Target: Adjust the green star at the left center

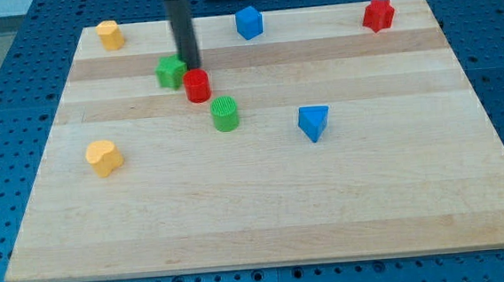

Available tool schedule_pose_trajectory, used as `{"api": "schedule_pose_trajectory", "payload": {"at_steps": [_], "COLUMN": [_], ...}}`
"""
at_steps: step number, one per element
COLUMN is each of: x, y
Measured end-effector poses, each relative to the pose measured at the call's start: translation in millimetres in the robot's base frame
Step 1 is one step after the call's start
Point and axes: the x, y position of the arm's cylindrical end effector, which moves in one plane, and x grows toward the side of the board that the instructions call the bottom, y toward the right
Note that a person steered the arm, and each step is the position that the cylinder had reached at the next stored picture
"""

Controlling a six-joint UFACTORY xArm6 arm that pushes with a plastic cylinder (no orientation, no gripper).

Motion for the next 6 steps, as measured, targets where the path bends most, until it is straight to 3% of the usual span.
{"api": "schedule_pose_trajectory", "payload": {"at_steps": [1, 3, 4, 6], "x": [22, 74, 96, 157], "y": [-76, -48, -108, -105]}}
